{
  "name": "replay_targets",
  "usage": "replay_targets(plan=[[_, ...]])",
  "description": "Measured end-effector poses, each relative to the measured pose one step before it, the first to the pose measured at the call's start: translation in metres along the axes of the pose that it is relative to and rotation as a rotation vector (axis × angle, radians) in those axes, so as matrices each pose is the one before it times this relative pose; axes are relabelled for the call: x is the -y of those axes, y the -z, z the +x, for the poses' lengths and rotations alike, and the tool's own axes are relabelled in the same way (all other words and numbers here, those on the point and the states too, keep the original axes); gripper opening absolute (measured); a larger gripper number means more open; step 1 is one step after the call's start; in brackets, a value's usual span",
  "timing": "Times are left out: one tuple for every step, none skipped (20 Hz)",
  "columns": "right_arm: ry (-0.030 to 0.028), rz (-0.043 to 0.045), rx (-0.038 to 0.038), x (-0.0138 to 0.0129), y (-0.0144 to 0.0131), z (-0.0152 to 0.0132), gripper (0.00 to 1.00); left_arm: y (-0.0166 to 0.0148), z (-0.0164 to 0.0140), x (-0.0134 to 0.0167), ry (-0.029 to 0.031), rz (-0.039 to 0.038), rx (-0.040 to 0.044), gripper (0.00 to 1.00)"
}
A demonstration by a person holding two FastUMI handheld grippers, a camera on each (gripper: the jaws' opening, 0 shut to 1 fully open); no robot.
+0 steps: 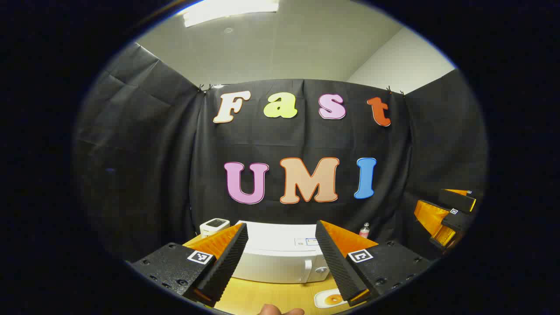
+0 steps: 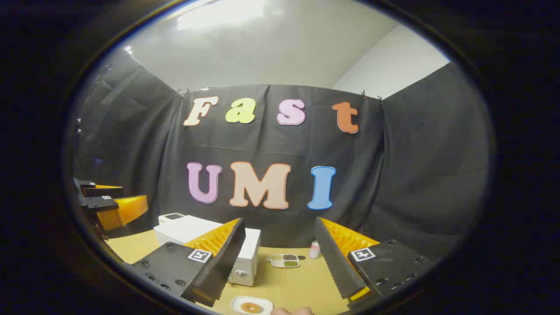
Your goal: Open the microwave oven with the left hand, put the food in, and close the microwave oven.
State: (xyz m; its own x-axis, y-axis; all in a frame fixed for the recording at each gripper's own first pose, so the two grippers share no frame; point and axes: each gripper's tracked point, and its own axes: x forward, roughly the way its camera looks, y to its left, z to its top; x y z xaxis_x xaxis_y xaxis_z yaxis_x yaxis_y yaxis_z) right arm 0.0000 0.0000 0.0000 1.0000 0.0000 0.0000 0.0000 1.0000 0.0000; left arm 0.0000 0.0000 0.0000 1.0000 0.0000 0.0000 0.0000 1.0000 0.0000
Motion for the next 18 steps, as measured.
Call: replay_targets(plan=[[-0.00322,-0.0016,-0.00767,0.00134,0.00255,0.00045,0.96,0.00298,0.00084,0.00001,-0.00325,-0.0027,-0.01029,0.96],[-0.00261,0.00031,-0.00427,0.00049,0.00175,0.00043,0.96,0.00293,0.00138,-0.00098,-0.00688,0.0018,-0.0113,0.96],[-0.00398,0.00071,-0.00162,0.00065,0.00078,0.00002,0.96,-0.00046,0.0016,-0.00113,-0.00549,0.00296,-0.00117,0.96],[-0.00318,-0.00161,-0.00161,0.00019,0.00149,-0.0002,0.96,-0.00195,0.00045,-0.00047,-0.00236,0.00628,0.0021,0.96],[-0.00162,-0.00347,-0.0028,0.00051,0.00071,0.00065,0.96,-0.00076,0.0006,0.00118,-0.00163,0.0087,0.00198,0.96],[-0.00266,-0.00257,-0.00185,0.00073,0.00106,0.00106,0.96,-0.00011,0.00106,0.00009,-0.00235,0.00868,0.00304,0.96],[-0.00132,-0.00027,-0.00108,0.00061,0.00015,0.00206,0.96,0.00079,0.00107,0.00031,-0.0003,0.0072,0.0013,0.96],[-0.00113,0.00323,-0.00017,0.00115,0.00034,0.00085,0.96,0.00027,0.00105,0.00106,0.00072,0.00623,-0.00045,0.96],[-0.00003,0.00556,0.00137,0.0007,-0.00159,0.00148,0.96,0.00166,0.00046,0.00101,0.00055,0.00549,-0.00551,0.96],[0.00217,0.00468,0.00138,0.00165,-0.00073,0.0014,0.96,0.00094,0.00158,0.00094,0.00225,0.00347,-0.00417,0.96],[0.00186,0.00318,0.00073,0.00167,-0.00049,0.0013,0.96,0.00028,0.00053,0.00202,0.00373,0.00371,-0.00172,0.96],[0.00131,0.00211,0.00149,0.00023,0.00103,0.00101,0.96,-0.00041,0.00155,0.00085,0.00186,0.00536,0.0013,0.96],[0.00107,0.00075,-0.0002,-0.00011,0.00025,0.00034,0.96,-0.00068,0.00169,-0.00074,-0.00112,0.00729,0.00288,0.96],[-0.00152,-0.00041,0.00009,-0.00062,0.0003,0.00065,0.96,0.00089,0.00136,0.00022,0.00041,0.00772,-0.002,0.96],[-0.00217,-0.00361,-0.00343,-0.00131,0.00132,0.00035,0.96,0.00111,0.00065,0.00115,0.00061,0.00365,0.00085,0.96],[-0.0011,-0.00501,-0.00189,-0.00036,0.00225,0.00056,0.96,-0.00052,0.00088,0.00078,0.00202,0.00245,-0.00174,0.96],[-0.00174,-0.00374,0.00045,-0.00071,-0.0004,0.00032,0.96,0.00095,0.00142,0.00117,0.00236,0.00071,0.00042,0.96],[-0.00161,-0.00154,-0.00055,-0.00039,0.00098,0.00073,0.96,-0.00042,0.00117,0.00053,0.00215,0.0022,-0.00023,0.96]])
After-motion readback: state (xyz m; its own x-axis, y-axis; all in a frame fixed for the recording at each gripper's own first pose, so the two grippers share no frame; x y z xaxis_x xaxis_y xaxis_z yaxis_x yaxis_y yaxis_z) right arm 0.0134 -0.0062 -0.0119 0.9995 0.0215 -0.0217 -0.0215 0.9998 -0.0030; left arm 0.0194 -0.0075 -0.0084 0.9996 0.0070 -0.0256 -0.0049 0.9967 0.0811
